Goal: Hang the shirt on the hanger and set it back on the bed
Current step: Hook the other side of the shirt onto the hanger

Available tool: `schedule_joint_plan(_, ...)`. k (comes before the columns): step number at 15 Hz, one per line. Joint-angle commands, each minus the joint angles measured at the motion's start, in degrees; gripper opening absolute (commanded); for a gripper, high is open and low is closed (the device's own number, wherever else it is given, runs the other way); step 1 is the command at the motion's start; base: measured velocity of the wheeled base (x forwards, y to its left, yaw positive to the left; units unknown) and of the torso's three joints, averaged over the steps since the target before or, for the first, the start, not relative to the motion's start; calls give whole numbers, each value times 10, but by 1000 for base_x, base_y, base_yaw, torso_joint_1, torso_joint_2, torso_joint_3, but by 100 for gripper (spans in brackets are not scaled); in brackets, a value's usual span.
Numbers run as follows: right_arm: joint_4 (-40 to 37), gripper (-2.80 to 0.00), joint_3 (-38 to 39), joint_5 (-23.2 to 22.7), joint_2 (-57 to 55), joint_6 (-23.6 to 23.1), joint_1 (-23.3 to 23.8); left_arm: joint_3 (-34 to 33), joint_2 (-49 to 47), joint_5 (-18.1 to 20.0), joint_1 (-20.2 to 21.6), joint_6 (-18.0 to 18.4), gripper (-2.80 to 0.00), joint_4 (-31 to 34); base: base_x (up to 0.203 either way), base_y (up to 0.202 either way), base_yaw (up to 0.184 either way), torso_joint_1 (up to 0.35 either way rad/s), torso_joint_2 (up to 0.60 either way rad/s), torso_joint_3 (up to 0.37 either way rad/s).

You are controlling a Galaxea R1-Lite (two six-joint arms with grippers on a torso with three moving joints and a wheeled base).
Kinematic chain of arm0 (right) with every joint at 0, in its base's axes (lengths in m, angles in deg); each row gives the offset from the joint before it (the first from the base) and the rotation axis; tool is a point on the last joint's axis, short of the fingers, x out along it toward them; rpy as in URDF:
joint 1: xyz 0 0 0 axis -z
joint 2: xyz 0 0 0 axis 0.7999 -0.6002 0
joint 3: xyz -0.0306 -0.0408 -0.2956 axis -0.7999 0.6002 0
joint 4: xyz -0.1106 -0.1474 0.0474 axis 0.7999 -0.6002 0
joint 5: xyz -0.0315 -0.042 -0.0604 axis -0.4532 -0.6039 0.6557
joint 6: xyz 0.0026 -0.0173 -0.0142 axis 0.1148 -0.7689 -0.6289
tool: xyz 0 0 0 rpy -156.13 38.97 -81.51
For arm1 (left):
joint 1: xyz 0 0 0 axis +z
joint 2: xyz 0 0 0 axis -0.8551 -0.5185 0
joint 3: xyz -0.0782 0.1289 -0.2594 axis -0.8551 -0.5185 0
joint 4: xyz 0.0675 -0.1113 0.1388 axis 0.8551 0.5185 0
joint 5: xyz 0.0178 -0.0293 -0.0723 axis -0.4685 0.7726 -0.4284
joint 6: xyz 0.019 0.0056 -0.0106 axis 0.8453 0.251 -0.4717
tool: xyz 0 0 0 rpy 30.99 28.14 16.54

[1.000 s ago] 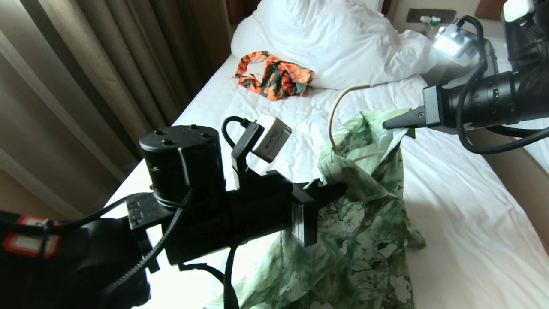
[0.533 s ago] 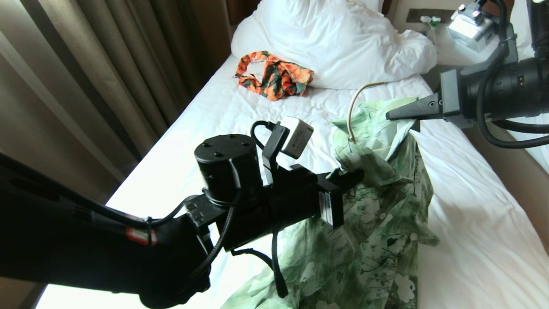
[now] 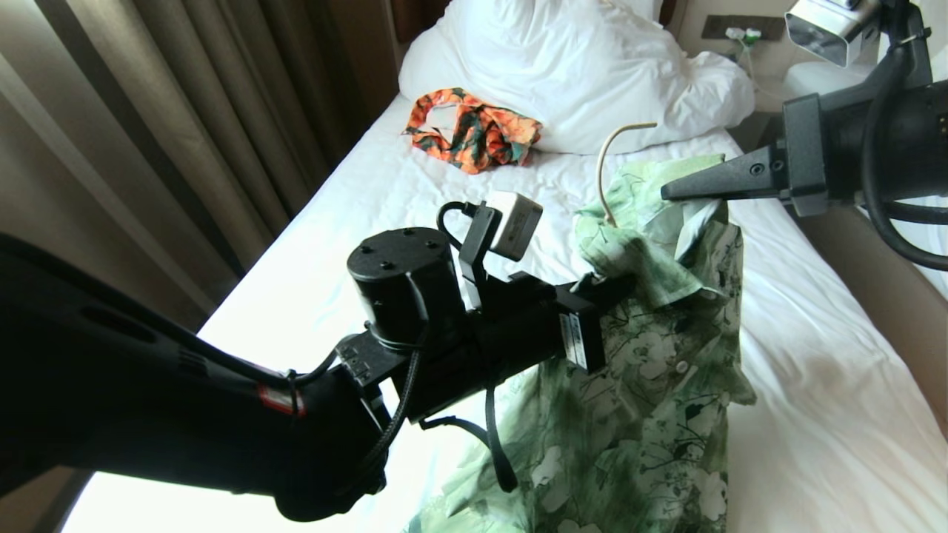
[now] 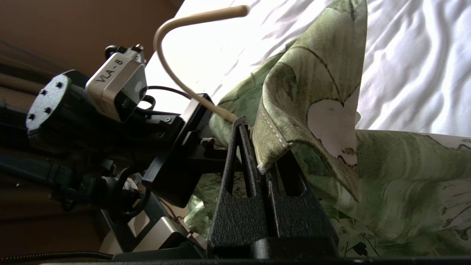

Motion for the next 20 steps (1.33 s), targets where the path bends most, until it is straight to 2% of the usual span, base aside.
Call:
schedule_joint_plan(1,-4,-280,1,-1,17,1,-19,-4,-1,-5,0,0,-280,-15,0,0,0,0,0,0)
schedule_joint_plan(5,-36,-280,10,3,42,0,-60,-4,4,-18,5,0,-280,-19,0,0,0,0,0,0)
schedule_joint_plan(9,-73,-280,12,27,45,0,-99,-2,18,-34,4,1,-280,-19,0,0,0,0,0,0)
schedule_joint_plan(19,-82,-280,54,30,70,-1,-128,0,43,-43,3,5,-280,-17,0,0,0,0,0,0)
schedule_joint_plan(20,-81,0,58,30,71,-3,-128,0,46,-44,2,5,-280,-17,0,0,0,0,0,0)
